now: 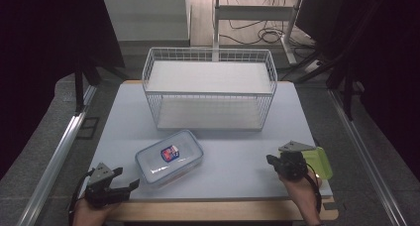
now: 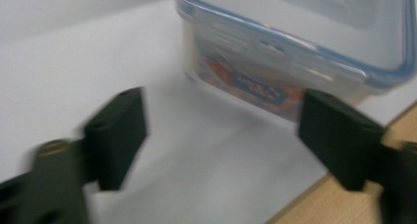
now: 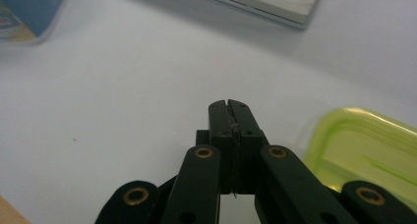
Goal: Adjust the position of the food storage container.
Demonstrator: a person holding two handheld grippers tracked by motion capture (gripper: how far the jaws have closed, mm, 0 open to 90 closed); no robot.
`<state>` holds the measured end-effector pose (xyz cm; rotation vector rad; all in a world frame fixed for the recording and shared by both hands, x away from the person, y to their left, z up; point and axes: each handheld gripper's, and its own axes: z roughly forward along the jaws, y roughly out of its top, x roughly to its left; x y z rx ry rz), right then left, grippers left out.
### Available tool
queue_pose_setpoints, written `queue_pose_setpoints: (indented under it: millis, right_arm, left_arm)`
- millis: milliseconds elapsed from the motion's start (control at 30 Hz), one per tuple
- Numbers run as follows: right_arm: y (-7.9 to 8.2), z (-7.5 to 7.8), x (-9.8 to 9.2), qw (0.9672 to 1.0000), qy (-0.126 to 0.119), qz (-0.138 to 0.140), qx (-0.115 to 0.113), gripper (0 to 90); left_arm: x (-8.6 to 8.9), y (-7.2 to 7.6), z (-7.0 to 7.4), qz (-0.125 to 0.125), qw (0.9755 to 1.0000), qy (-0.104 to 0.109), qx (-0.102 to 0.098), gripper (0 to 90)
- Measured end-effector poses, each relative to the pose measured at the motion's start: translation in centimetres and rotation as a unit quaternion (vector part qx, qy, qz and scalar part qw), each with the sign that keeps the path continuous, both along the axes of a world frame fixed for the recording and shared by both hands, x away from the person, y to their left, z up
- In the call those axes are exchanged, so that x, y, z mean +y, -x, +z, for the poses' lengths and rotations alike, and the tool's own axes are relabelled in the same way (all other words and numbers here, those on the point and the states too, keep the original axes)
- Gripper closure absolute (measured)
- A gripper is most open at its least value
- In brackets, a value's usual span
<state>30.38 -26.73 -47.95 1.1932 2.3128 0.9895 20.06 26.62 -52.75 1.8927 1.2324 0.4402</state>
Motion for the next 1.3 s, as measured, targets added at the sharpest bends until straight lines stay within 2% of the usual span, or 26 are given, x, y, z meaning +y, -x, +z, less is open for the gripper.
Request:
queue_pose_setpoints:
  millis: [33, 67, 167, 200, 233, 300, 333, 400, 433, 500, 667, 700, 767, 933, 1033, 1167, 1300]
  right_arm:
    - [0.0, 0.0, 0.0, 1.0000, 0.000, 0.000, 0.000, 89.6]
    - [-0.1, 0.0, 0.6, 0.9999, -0.007, 0.010, -0.001, 89.6]
    - [-0.2, 0.0, 1.2, 0.9998, -0.011, 0.019, -0.002, 89.6]
    - [-0.3, 0.0, 1.6, 0.9996, -0.012, 0.024, 0.000, 89.6]
    - [-0.6, -0.1, 2.7, 0.9992, -0.014, 0.038, 0.001, 89.6]
    - [-0.7, -0.1, 3.2, 0.9989, -0.014, 0.045, 0.002, 89.6]
    - [-0.9, -0.2, 4.3, 0.9983, -0.010, 0.057, 0.003, 89.6]
    - [-1.2, -0.3, 5.1, 0.9977, -0.005, 0.068, 0.002, 89.6]
    - [-1.2, -0.3, 5.1, 0.9977, -0.005, 0.068, 0.002, 89.6]
    - [-1.7, -0.4, 6.4, 0.9968, 0.000, 0.080, 0.003, 89.6]
    - [-2.4, -0.6, 7.9, 0.9954, 0.000, 0.096, 0.002, 89.6]
    - [-2.8, -0.7, 8.7, 0.9946, -0.002, 0.104, 0.006, 89.6]
    - [-3.0, -0.8, 9.1, 0.9941, -0.002, 0.108, 0.008, 89.6]
    - [-4.4, -1.3, 11.8, 0.9914, -0.003, 0.130, 0.016, 89.6]
    - [-5.1, -1.7, 12.9, 0.9903, -0.010, 0.137, 0.019, 89.5]
    - [-5.5, -2.0, 13.5, 0.9899, -0.006, 0.140, 0.020, 89.5]
    - [-5.5, -2.1, 13.2, 0.9891, -0.013, 0.143, 0.033, 89.5]
  left_arm:
    - [0.3, -0.1, 0.1, 0.002, 0.9998, 0.017, 0.002, 30.5]
    - [0.8, -0.6, 0.2, 0.006, 0.9992, 0.039, 0.006, 45.6]
    - [1.0, -1.2, 0.1, 0.014, 0.9991, 0.037, 0.012, 63.4]
    - [1.0, -1.7, 0.1, 0.016, 0.9992, 0.033, 0.017, 63.4]
    - [0.9, -1.9, 0.0, 0.018, 0.9991, 0.033, 0.018, 72.2]
    - [0.7, -2.5, 0.0, 0.016, 0.9993, 0.028, 0.022, 75.3]
    - [0.5, -2.9, -0.1, 0.014, 0.9994, 0.020, 0.024, 79.3]
    - [-0.1, -3.8, -0.2, 0.010, 0.9995, 0.004, 0.029, 81.2]
    - [-0.1, -3.8, -0.2, 0.010, 0.9995, 0.004, 0.029, 82.8]
    - [-0.6, -4.7, -0.3, 0.011, 0.9992, -0.019, 0.033, 85.7]
    - [-0.5, -5.5, -0.2, 0.016, 0.9994, -0.004, 0.032, 87.1]
    - [-0.6, -5.9, -0.2, 0.018, 0.9993, -0.002, 0.032, 87.8]
    - [-0.6, -6.1, -0.1, 0.019, 0.9993, -0.002, 0.031, 88.1]
    - [-1.3, -7.3, -0.2, 0.012, 0.9993, -0.001, 0.036, 88.8]
    - [-2.4, -8.1, -0.1, 0.001, 0.9994, -0.008, 0.034, 88.8]
    - [-3.2, -8.7, 0.0, -0.007, 0.9994, -0.008, 0.034, 88.8]
    - [-4.3, -9.5, 0.0, -0.016, 0.9993, -0.006, 0.034, 88.8]
